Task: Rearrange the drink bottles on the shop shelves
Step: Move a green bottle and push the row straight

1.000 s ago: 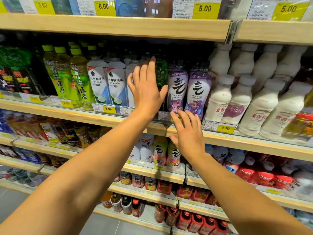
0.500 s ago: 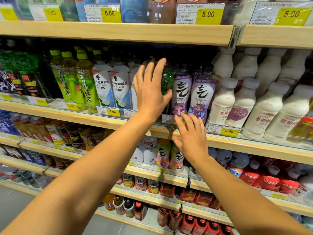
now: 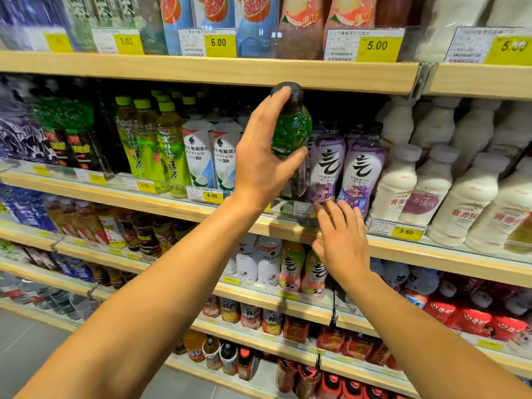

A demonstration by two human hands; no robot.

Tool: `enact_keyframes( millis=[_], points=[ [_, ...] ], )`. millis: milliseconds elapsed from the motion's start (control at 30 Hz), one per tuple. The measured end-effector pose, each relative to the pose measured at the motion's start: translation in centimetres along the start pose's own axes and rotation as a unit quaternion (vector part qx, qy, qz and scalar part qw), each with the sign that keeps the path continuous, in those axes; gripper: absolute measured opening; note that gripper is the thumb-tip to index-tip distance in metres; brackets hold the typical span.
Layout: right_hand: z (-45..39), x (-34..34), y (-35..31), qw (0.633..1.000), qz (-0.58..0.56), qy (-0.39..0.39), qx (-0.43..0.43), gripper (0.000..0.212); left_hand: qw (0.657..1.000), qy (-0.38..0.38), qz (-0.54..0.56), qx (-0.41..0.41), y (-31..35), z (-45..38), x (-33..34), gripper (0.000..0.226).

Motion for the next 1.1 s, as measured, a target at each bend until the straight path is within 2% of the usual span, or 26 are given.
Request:
enact_keyframes(
  millis=[200,400,633,800,1000,1100],
  points=[
    [-1.6,-0.9,-4.7,1.000,-0.004,0.008,-0.029,0.081,0.989,0.010,0.046,-0.138,-4.7,1.5,-6.9,0.085],
    [-5.2,0.0,-13.8,0.997,-0.051,0.014,-0.061,0.079,0.986,-0.005,-0.006,-0.169,-10.9,2.6,-14.3,0.085],
    [-9.9,4.3,-28.3,0.994,-0.053,0.032,-0.087,0.085,0.984,-0.004,-0.039,-0.172,-21.8,1.9,-26.0,0.085],
    [-13.6,7.0,-36.1,0.994,-0.063,0.026,-0.086,0.084,0.985,0.004,-0.047,-0.167,-28.6,-0.5,-32.0,0.085],
    [-14.5,10.1,-39.1,0.997,-0.029,-0.001,-0.067,0.093,0.995,0.049,-0.048,-0.074,-31.7,-3.2,-33.9,0.079],
    [-14.2,10.3,-38.8,0.998,-0.004,0.010,-0.069,0.095,0.996,0.069,-0.037,-0.052,-32.2,-3.7,-33.2,0.077]
  ],
)
Point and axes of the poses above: each hand's wrist, its own z-axis away from the middle knuckle, its own x-axis out of the palm, y = z × x, the point moved 9 cm from there along -z, towards the middle knuckle, and after that the axes turned 3 degrees about -z, right-handed, at the moved point
